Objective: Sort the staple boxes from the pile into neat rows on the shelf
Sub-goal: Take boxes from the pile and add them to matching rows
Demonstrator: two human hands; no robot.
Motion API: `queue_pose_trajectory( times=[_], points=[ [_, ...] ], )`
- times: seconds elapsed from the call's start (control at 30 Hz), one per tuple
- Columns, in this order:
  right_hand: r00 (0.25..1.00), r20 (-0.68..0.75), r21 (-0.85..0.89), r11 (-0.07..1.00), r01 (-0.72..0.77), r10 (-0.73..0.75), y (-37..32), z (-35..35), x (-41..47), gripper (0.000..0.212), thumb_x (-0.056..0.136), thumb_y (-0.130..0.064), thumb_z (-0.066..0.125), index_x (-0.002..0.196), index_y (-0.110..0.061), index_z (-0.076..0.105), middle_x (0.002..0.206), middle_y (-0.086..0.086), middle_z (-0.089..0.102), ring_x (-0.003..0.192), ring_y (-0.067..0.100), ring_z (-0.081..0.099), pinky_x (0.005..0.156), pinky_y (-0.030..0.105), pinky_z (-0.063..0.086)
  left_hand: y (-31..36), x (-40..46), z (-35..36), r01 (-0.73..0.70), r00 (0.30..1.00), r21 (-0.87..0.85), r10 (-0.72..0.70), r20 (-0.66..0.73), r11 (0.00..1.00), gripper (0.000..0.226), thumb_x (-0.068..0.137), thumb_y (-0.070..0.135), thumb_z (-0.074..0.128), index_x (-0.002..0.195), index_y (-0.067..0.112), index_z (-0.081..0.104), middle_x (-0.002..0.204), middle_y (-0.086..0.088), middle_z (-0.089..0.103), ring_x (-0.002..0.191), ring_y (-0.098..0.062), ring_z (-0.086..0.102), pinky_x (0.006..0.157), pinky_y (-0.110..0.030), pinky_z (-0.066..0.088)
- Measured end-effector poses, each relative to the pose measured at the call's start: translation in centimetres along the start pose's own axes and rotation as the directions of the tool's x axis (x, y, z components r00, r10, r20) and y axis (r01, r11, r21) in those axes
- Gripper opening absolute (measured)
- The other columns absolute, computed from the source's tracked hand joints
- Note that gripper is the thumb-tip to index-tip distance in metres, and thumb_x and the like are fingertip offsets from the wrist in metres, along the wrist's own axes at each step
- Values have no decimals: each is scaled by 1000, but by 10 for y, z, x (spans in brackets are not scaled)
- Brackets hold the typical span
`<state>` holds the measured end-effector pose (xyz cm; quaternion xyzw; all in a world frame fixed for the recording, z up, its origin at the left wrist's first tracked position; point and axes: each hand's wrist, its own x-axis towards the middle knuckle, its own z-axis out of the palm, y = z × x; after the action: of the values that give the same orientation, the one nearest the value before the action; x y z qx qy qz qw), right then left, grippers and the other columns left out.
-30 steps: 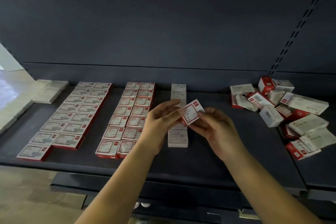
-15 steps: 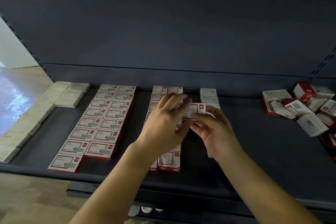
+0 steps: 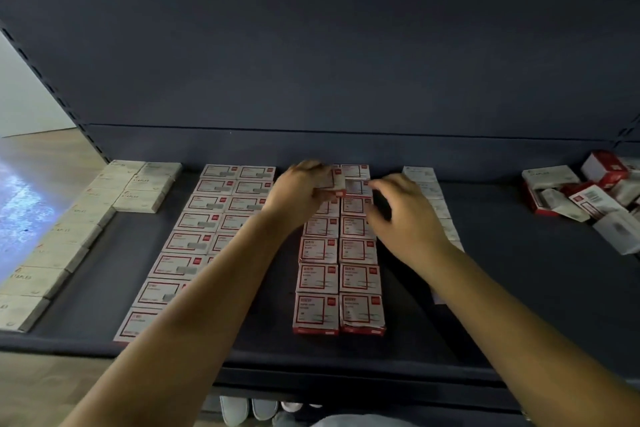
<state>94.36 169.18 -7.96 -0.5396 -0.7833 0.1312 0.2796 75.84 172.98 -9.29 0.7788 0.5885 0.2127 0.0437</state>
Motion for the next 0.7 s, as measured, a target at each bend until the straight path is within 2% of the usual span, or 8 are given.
queue_pose_trajectory(
  times=[0.1,0.17,0.27,0.43,0.7],
  points=[
    [999,34,-175,984,33,-28,0,6,3,38,92,-22,52,127,-9,54,123,6,52,115,22,46,93,29,38,-11,16,10,33,996,-13,-32,86,999,37,94,21,52,130,14,51,128,-2,54,116,-17,51,97,-27,37],
    [996,81,-260,964,56,-36,-2,8,5,38,93,-22,49,129,-9,52,126,6,50,116,23,44,96,33,41,-14,25,13,36,996,-30,-34,81,999,31,94,21,51,124,14,55,120,0,56,109,-16,54,90,-24,38],
    [987,155,-350,933,80,-27,-6,10,12,39,93,-23,46,129,-11,49,128,4,47,119,22,41,96,33,41,-20,36,16,42,996,-16,-40,80,999,33,95,22,51,126,14,55,121,0,55,111,-17,51,94,-28,40],
    [981,189,-335,937,101,-38,-10,15,14,37,92,-22,46,128,-11,51,127,4,48,118,21,41,98,32,39,-25,43,21,55,998,96,-55,-9,994,31,95,20,49,123,13,58,126,-4,47,123,-20,34,100,-28,34],
    [978,207,-274,960,65,-7,-5,19,8,41,92,-23,49,132,-15,48,131,1,46,122,20,39,101,33,37,-22,41,22,84,996,82,-82,-27,993,29,95,20,47,121,11,58,121,-6,47,120,-21,35,92,-31,42]
  ],
)
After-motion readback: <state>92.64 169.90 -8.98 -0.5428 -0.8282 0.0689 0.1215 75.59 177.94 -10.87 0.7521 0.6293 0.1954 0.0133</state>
